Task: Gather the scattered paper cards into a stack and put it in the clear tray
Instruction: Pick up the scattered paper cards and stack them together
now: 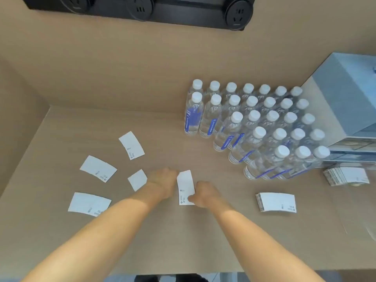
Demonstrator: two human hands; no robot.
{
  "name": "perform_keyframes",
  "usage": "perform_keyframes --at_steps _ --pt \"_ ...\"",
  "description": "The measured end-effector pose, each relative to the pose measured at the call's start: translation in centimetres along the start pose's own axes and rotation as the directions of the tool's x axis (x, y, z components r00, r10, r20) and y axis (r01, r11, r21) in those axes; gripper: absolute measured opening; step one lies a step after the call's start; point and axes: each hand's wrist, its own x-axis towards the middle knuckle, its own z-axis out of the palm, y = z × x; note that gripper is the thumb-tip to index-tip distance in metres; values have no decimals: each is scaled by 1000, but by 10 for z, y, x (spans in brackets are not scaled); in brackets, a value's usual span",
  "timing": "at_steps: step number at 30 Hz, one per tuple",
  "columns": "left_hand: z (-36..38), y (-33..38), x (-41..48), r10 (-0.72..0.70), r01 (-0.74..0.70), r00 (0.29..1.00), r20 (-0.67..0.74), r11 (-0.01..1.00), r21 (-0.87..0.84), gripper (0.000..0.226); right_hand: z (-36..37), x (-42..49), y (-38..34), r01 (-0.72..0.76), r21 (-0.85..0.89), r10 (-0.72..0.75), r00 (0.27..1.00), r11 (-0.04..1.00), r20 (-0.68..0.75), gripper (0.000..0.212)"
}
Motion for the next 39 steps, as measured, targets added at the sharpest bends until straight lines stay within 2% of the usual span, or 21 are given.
perform_keyframes --at_steps 3,5,8,12,15,20,24,27,34,39 --pt "0 2 12 122 -122 992 -9 991 48 63 22 -2 -6 -81 107 94 989 991 -117 52" --pt "0 3 21 209 -211 977 32 971 114 78 42 -5 -13 -106 131 133 966 986 -222 62" --pt "4 2 35 272 -281 959 72 941 190 79 63 -5 -15 -81 155 129 935 985 -331 55" --pt "5 -2 47 321 -321 947 30 931 174 61 65 -4 -12 -39 199 106 937 979 -334 47" --pt "3 -12 49 375 -367 927 16 898 243 49 59 -2 -8 -12 157 64 941 987 -331 45" --pt "-16 -45 40 450 -447 890 72 832 327 53 51 -2 -23 106 153 -50 942 982 -333 52" --pt "-33 -91 29 454 -448 888 70 826 343 61 57 -6 -65 170 208 -83 926 963 -368 48" --pt "-35 -122 20 439 -437 894 87 817 376 58 70 -9 -95 190 226 -102 930 955 -354 47" --pt "-22 -160 12 458 -455 883 101 783 424 51 102 -10 -131 146 210 -58 926 967 -373 42" --pt "-8 -168 15 463 -460 882 93 797 391 51 119 -6 -139 61 196 23 917 979 -398 35"
